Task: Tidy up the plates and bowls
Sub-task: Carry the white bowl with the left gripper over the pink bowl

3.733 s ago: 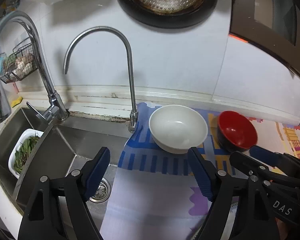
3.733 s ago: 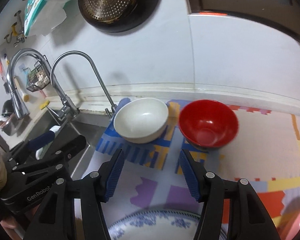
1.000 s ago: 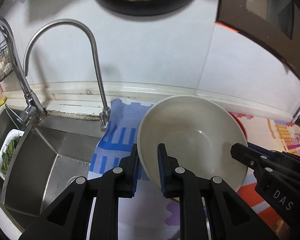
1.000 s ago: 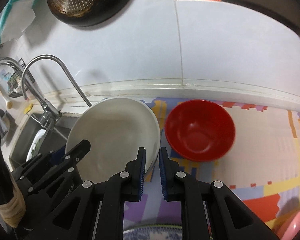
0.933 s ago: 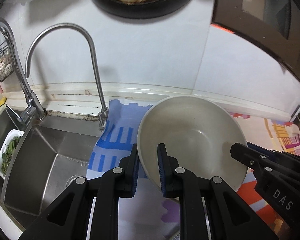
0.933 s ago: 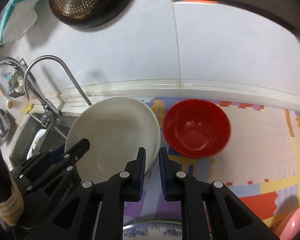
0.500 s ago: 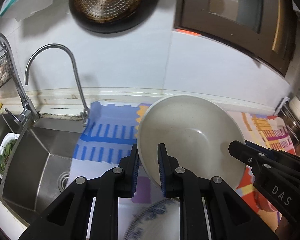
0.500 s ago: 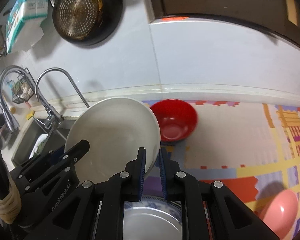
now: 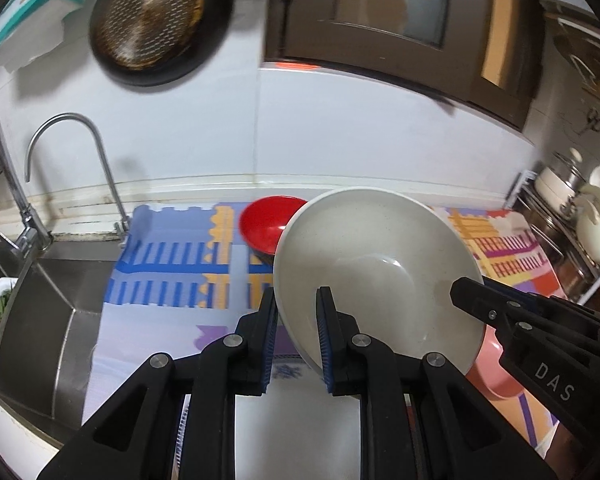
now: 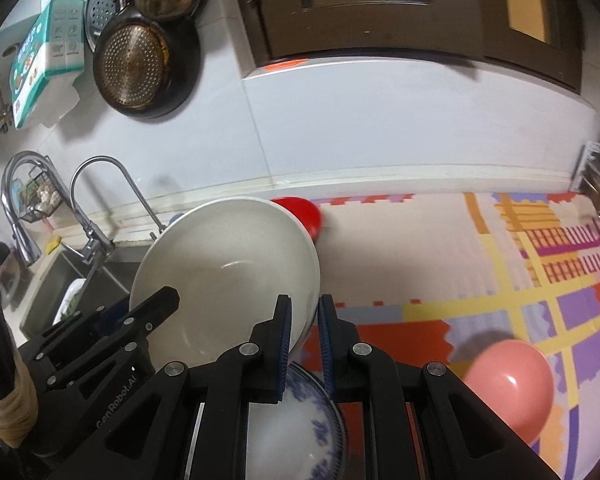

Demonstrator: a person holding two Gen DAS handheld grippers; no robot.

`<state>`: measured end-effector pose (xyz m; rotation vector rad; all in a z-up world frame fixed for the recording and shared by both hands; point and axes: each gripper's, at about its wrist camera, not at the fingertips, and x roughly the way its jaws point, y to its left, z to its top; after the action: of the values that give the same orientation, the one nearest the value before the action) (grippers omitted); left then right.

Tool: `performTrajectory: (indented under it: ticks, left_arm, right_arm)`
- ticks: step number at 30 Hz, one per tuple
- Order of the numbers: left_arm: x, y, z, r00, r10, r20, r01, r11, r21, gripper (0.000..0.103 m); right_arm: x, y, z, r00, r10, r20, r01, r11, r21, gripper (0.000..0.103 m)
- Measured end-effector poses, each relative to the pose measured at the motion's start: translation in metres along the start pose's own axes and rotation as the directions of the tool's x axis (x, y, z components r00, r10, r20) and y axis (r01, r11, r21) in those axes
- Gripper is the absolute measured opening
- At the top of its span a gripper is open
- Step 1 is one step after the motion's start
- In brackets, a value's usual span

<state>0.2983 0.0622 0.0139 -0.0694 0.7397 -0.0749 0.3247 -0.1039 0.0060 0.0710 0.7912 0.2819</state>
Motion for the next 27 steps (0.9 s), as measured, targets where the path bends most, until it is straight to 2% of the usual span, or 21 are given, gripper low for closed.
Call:
performTrajectory:
  ticks: [13, 27]
  left_arm:
    - [-0.005, -0.073, -0.016, 0.995, -0.100, -0.023, 0.102, 0.988, 0.115, 0.020]
    - [0.017, -0.146, -0.026, 0.975, -0.193, -0.107, 0.212, 0.956, 0.201, 0.020]
  right_arm:
    - [-0.038, -0.062, -0.027, 0.997, -0.076, -0.017, 0.076, 0.996, 0.055, 0.015]
    - [-0.063, -0.128, -0.048, 0.982, -0.186, -0.040, 0.190, 0.972, 0.142, 0.015]
